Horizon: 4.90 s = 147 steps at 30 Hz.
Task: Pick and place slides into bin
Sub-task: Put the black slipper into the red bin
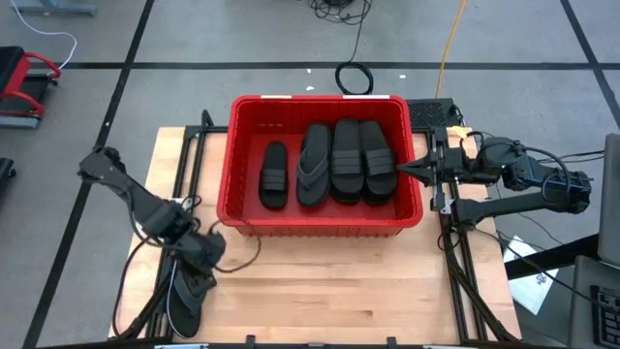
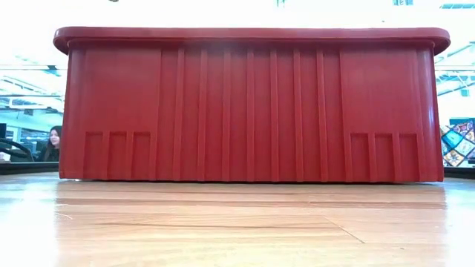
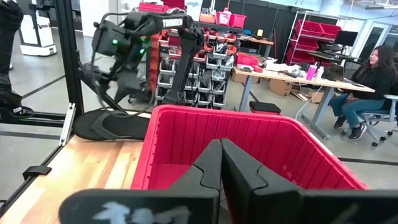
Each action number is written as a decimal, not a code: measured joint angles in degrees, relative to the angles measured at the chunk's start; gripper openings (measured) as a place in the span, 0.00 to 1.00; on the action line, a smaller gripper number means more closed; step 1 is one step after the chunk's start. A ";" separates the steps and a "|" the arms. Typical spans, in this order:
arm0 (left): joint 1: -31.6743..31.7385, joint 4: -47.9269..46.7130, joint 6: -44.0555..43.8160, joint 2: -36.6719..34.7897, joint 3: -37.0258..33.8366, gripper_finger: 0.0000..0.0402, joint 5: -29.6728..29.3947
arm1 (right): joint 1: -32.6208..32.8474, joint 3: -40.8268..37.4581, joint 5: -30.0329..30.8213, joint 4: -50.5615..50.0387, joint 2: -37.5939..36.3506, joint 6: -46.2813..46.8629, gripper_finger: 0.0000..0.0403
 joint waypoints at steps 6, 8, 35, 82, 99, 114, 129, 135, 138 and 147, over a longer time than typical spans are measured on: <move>-4.47 22.33 -8.76 1.49 -8.06 0.70 1.10 | 0.00 0.00 -0.04 0.00 0.00 0.02 0.00; -6.26 26.83 -11.40 2.74 -10.18 0.77 1.16 | 0.00 0.00 -0.06 0.00 0.00 0.02 0.00; -4.83 21.74 -11.32 16.12 -11.35 0.69 5.93 | -0.02 0.00 -0.04 1.49 0.04 -3.15 0.00; -5.93 39.95 7.59 1.18 -10.63 0.01 -5.37 | -0.02 0.00 0.11 2.28 0.17 -6.05 0.00; 20.55 12.33 53.57 -6.72 23.22 0.00 -32.96 | -0.02 0.00 1.54 3.61 0.26 -4.56 0.00; 62.27 -0.30 84.22 9.28 25.52 0.00 -9.30 | -0.02 0.00 7.48 4.16 0.26 -2.87 0.00; 63.46 -0.23 91.07 29.95 25.47 0.00 -1.20 | -0.02 0.00 7.46 3.87 0.26 3.08 0.00; 63.33 1.21 86.89 31.53 25.51 0.00 -2.54 | -0.02 0.00 7.44 3.78 0.26 4.58 0.00; 63.51 2.27 86.74 32.28 24.60 0.00 -2.85 | -0.02 0.00 7.44 3.41 0.26 4.61 0.00; 64.62 5.07 79.84 32.36 17.44 0.00 -3.07 | -0.02 0.00 7.44 3.26 0.35 4.61 0.00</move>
